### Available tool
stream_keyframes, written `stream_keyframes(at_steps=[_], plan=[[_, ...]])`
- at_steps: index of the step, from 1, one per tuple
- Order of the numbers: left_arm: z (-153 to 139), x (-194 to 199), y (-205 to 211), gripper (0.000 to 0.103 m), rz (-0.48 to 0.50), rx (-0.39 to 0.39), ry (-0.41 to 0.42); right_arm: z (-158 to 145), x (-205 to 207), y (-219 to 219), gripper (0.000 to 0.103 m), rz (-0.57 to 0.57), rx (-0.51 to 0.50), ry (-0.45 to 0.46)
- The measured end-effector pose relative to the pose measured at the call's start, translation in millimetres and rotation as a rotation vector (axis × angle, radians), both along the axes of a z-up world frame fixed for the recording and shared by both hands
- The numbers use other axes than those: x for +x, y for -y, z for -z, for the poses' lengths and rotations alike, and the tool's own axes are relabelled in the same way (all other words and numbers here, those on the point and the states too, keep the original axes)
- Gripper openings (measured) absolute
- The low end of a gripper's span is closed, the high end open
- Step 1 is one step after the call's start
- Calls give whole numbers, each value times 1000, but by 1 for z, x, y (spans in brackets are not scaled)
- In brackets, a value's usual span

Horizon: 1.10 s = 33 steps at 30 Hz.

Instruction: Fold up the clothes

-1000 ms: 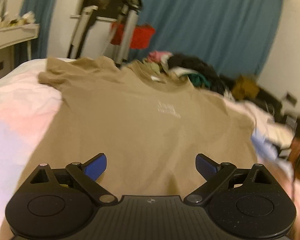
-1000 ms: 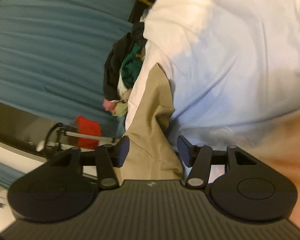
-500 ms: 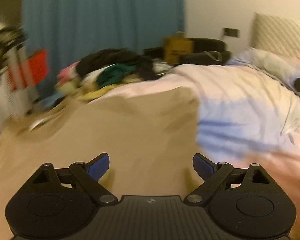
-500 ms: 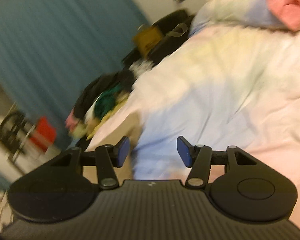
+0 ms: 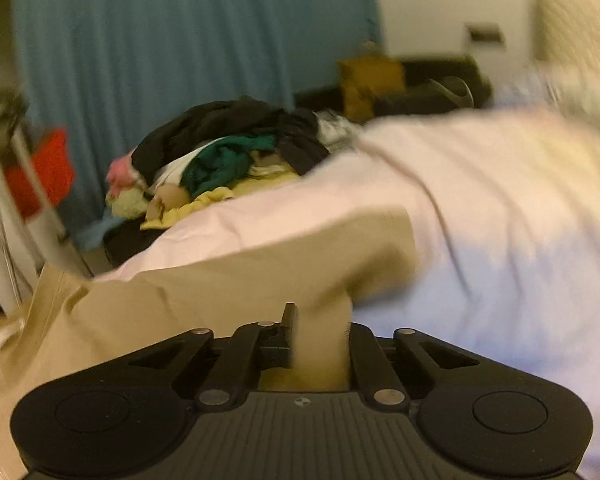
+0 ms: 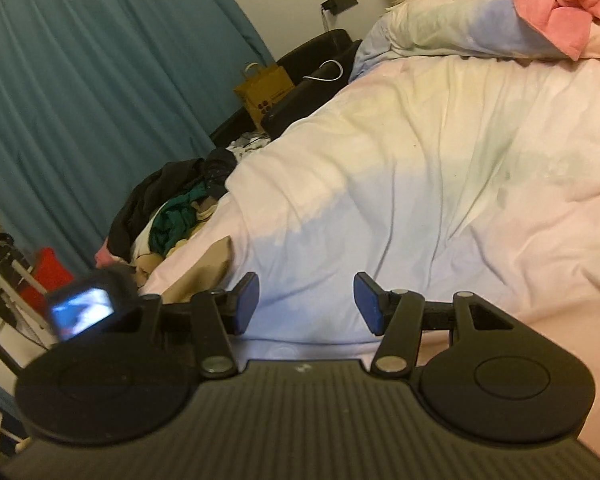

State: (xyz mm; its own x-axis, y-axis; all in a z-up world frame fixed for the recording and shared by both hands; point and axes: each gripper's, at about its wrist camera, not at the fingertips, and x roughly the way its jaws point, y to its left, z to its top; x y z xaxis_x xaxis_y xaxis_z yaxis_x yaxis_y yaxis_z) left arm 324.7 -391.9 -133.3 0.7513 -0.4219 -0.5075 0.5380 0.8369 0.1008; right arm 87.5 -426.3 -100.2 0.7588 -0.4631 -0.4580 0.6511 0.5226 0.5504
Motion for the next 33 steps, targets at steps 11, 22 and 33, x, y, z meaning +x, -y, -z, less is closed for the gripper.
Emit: stream_keyframes(at_steps=[11, 22, 33], plan=[[-79, 36, -237, 4, -361, -787, -202, -20, -15, -12, 56, -31, -17, 41], [1, 99, -355, 30, -631, -547, -390, -18, 13, -45, 56, -222, -90, -23], [-72, -91, -343, 82, -389, -274, -218, -26, 30, -81, 56, -606, -117, -97]])
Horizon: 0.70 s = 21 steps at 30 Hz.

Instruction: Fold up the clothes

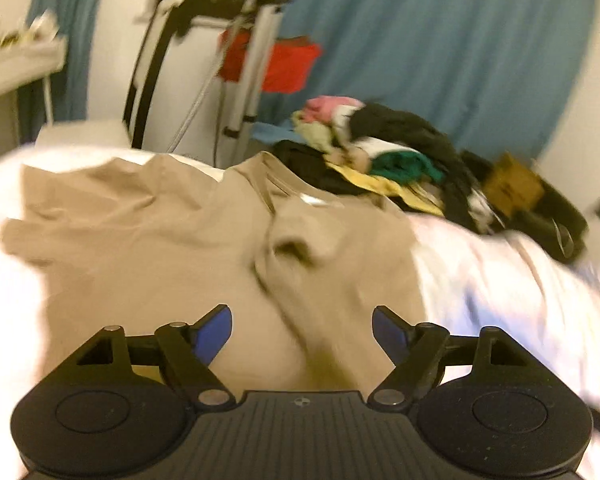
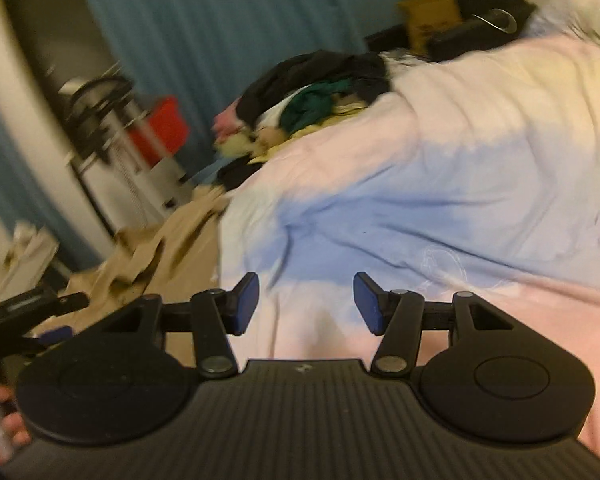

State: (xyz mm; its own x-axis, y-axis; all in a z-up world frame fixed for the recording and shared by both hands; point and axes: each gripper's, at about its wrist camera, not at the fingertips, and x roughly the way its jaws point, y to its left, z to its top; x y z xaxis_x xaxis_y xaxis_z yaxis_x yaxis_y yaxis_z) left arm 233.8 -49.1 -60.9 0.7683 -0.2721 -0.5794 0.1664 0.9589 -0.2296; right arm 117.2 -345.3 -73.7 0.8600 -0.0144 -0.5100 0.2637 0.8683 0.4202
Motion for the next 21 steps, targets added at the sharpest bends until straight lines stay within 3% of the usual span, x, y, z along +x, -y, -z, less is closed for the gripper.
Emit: stream_keyframes(at_steps=[3, 6, 8, 10, 13, 18, 21], plan=[[-5, -72, -7, 84, 53, 13, 2, -4, -24, -6, 55, -104, 19, -63], [3, -119, -15, 84, 88, -6, -15, -1, -61, -7, 57, -97, 92, -111], [7, -140, -23, 84, 85, -14, -31, -2, -82, -8, 67, -77, 124, -130], [9, -153, -28, 84, 90, -15, -37, -3, -98, -9, 84, -38, 147, -140], [9, -159, -34, 84, 85, -14, -41, 4, -111, -6, 81, 21, 223, -154], [14, -167, -47, 85, 77, -55, -67, 43, -122, 14, 82, 158, 487, -222], [14, -170, -50, 85, 74, -59, -62, 56, -117, 12, 77, 213, 489, -272]])
